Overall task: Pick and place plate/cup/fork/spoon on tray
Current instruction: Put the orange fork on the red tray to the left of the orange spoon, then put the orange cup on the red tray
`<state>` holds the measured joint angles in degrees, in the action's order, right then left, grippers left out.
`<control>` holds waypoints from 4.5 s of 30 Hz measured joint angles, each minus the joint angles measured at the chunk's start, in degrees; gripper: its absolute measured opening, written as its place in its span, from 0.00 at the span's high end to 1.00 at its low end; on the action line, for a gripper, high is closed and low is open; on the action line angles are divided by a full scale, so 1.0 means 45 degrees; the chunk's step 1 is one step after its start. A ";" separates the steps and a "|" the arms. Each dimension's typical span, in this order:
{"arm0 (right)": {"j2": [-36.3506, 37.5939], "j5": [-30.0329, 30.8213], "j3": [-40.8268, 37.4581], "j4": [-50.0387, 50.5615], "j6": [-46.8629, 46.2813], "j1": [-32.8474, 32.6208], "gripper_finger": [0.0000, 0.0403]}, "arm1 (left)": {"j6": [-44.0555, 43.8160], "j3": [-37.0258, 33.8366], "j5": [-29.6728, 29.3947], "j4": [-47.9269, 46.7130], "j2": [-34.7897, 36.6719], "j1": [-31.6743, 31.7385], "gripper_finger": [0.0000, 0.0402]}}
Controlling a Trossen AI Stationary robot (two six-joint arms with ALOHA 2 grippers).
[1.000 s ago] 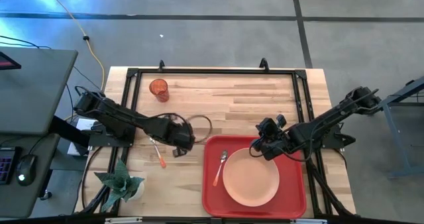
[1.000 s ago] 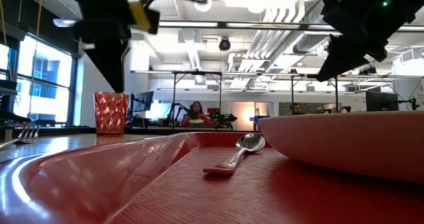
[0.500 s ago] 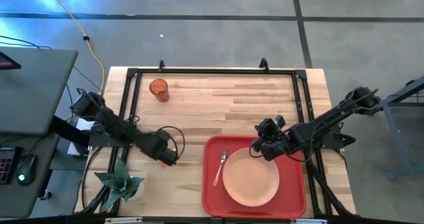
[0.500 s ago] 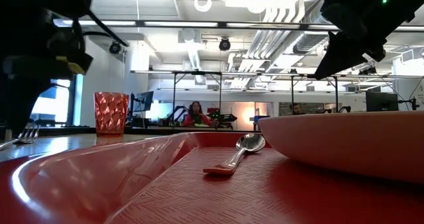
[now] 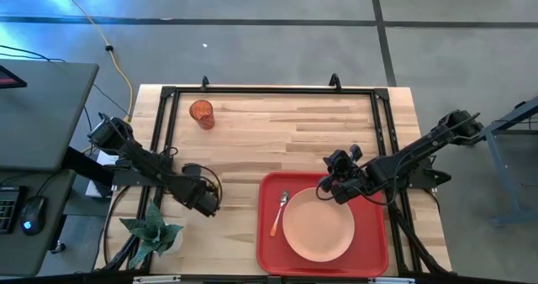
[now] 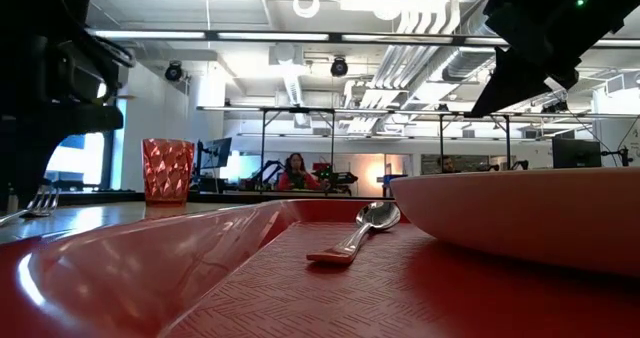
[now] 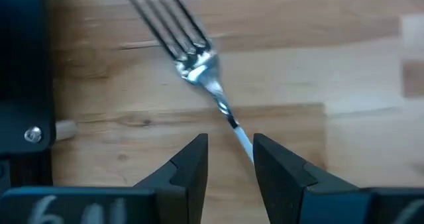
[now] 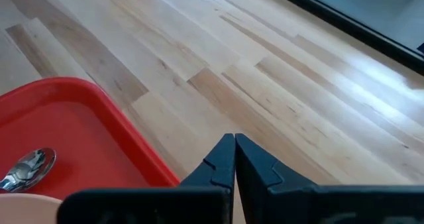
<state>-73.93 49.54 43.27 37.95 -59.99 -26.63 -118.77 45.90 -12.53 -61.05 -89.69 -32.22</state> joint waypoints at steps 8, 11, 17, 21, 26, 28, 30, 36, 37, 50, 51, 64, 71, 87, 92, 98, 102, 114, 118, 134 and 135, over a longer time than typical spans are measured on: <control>0.0000 -0.0043 0.0000 0.0002 0.0225 0.0476 0.99 | -0.0777 -0.1058 -0.0092 0.1291 0.0011 0.0326 0.69; 0.0000 -0.0089 0.0000 0.0000 0.0242 0.0587 0.99 | -0.0886 -0.1525 -0.0325 0.2209 0.0096 0.0344 0.69; 0.0000 -0.0594 0.0000 -0.0008 0.0206 0.0588 0.99 | 0.0337 -0.1644 -0.0786 0.2471 0.0076 0.0353 0.74; 0.0000 -0.0664 0.0000 -0.0008 0.0108 0.0588 0.99 | 0.0535 -0.1589 -0.1055 0.2540 0.0040 0.0154 0.87; 0.0000 -0.0676 0.0000 -0.0008 -0.0004 0.0588 0.99 | 0.0700 -0.1138 -0.1973 0.2698 0.0151 -0.0115 0.98; 0.0004 -0.0671 0.0000 -0.0007 0.0005 0.0588 0.99 | 0.1139 -0.0810 -0.2652 0.2833 0.0425 -0.0087 0.97; 0.0005 -0.0673 0.0000 0.0038 0.0001 0.0588 0.99 | 0.1755 -0.0547 -0.3183 0.2633 0.0596 -0.0017 0.96; 0.0005 -0.0636 0.0000 0.0084 0.0001 0.0588 0.99 | 0.3322 0.0840 -0.5129 0.3644 0.0989 0.0556 0.98; 0.0005 -0.0606 0.0000 0.0084 0.0006 0.0588 0.99 | 0.3804 0.0923 -0.5694 0.4548 0.0972 0.0671 0.98; 0.0005 -0.0671 0.0000 0.0778 -0.0387 0.0588 0.99 | 0.8106 0.0950 -0.3239 1.5094 -0.2434 0.2325 0.98; 0.0005 -0.0670 0.0000 0.0867 -0.0441 0.0588 0.99 | 0.7890 0.0953 -0.2861 1.5296 -0.2733 0.2325 0.98; 0.0010 -0.0576 0.0000 0.0900 -0.0683 0.0588 0.99 | 0.8523 0.1255 -0.1292 1.6984 -0.3807 0.2281 0.96; 0.0010 -0.0592 0.0000 0.1009 -0.0705 0.0588 0.99 | 0.8412 0.1295 -0.1275 1.6721 -0.3792 0.2282 0.85; 0.0005 -0.0676 0.0000 0.0773 -0.0668 0.0588 0.99 | 1.1979 0.1309 -0.1392 1.3838 -0.1144 0.2514 0.65; -0.0113 -0.0107 0.0000 -0.0652 0.0573 0.0991 0.99 | 1.3066 0.1290 -0.3575 0.8723 0.0438 0.2576 0.67; -0.0995 -0.1374 0.0010 -0.3756 0.3745 0.2297 0.99 | 1.3928 0.1290 -0.5972 0.3070 0.3565 0.3878 0.68; -0.1557 -0.2416 0.0010 -0.4640 0.4713 0.2878 0.99 | 1.5200 0.1287 -0.5312 0.1661 0.5448 0.6135 0.68; -0.1841 -0.3498 0.0010 -0.4676 0.5347 0.3327 0.99 | 2.2682 0.1300 -0.3450 0.3841 0.6386 1.4030 0.68; -0.1836 -0.3498 0.0010 -0.4661 0.5344 0.3327 0.99 | 2.2453 0.1300 -0.2463 0.3725 0.5576 1.6268 0.67; -0.1836 -0.3561 0.0010 -0.4151 0.5305 0.3327 0.99 | 2.3554 0.2164 0.0008 0.1820 0.2546 1.8358 0.47; -0.1836 -0.3561 0.0010 -0.4151 0.5300 0.3327 0.99 | 2.3650 0.2164 0.0093 0.1810 0.2541 1.8358 0.46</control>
<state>-82.19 33.52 43.31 19.27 -36.14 -11.66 -12.35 55.64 -12.11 -52.90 -78.26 50.39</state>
